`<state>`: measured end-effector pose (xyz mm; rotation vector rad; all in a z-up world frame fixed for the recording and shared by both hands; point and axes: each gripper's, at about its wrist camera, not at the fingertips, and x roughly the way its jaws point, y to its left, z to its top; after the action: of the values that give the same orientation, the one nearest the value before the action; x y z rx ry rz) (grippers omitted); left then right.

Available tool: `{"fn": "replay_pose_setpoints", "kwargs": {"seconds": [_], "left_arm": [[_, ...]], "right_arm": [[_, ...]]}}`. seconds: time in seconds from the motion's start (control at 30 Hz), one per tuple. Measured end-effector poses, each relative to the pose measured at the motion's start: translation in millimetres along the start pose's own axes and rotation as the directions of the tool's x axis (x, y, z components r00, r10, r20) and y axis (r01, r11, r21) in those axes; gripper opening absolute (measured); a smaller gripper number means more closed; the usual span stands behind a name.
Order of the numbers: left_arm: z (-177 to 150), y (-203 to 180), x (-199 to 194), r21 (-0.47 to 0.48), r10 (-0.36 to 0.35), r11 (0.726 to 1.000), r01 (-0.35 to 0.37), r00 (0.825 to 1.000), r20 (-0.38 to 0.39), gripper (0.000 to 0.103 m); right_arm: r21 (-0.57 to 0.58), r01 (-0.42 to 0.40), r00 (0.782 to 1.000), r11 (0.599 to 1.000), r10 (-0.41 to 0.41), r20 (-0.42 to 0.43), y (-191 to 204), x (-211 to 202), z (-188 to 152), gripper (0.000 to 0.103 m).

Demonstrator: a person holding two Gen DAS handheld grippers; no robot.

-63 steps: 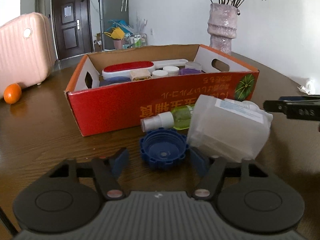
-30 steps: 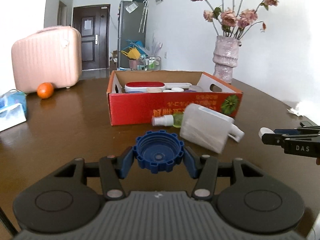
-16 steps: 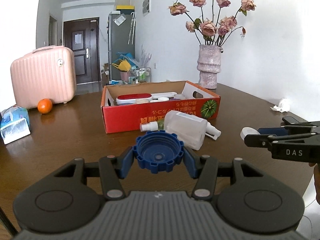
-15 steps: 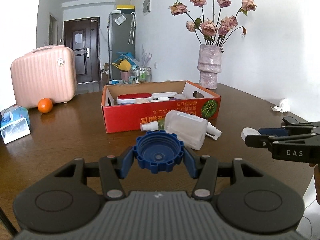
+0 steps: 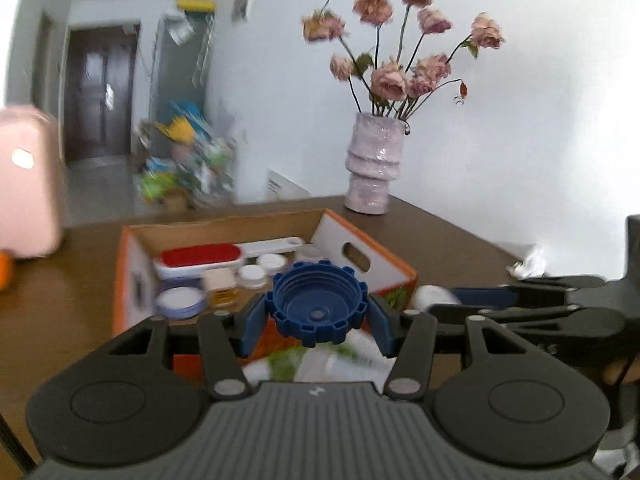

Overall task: Organize rigid objects
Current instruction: 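Carry the blue cap and white round cap into the box and open both tools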

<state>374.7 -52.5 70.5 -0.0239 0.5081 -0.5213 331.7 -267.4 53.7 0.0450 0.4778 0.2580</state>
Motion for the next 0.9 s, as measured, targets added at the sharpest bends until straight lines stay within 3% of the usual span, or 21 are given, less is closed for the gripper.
{"fn": "replay_pose_setpoints", "kwargs": {"seconds": [0.07,0.2,0.33,0.43,0.6,0.73,0.9], "left_arm": [[18,7,37,-0.007,-0.013,1.000,0.013,0.999,-0.051,0.054],[39,25,107,-0.058,-0.009,0.998,0.000,0.987,-0.161,0.054],[42,33,166,-0.044,0.022,0.998,-0.035,0.963,-0.267,0.055],[39,41,190,-0.043,0.050,0.997,-0.067,0.948,-0.315,0.055],[37,44,211,-0.062,0.054,0.995,-0.082,0.931,-0.361,0.055],[38,42,210,-0.064,0.047,0.995,-0.074,0.934,-0.354,0.062],[46,38,193,-0.047,0.057,0.996,-0.077,0.943,-0.328,0.070]], "right_arm": [[-0.009,-0.016,0.999,1.000,0.016,-0.037,-11,30,20,0.038],[-0.081,0.023,0.990,0.996,-0.034,-0.134,-26,92,51,0.038],[-0.107,0.037,0.967,0.994,-0.063,-0.248,-42,153,63,0.038],[-0.196,0.063,0.944,0.979,-0.122,-0.306,-43,183,63,0.038],[-0.277,0.082,0.924,0.957,-0.177,-0.340,-38,208,56,0.036],[-0.284,0.074,0.927,0.956,-0.171,-0.334,-35,210,55,0.048],[-0.270,0.077,0.933,0.960,-0.165,-0.320,-36,202,61,0.048]]}}
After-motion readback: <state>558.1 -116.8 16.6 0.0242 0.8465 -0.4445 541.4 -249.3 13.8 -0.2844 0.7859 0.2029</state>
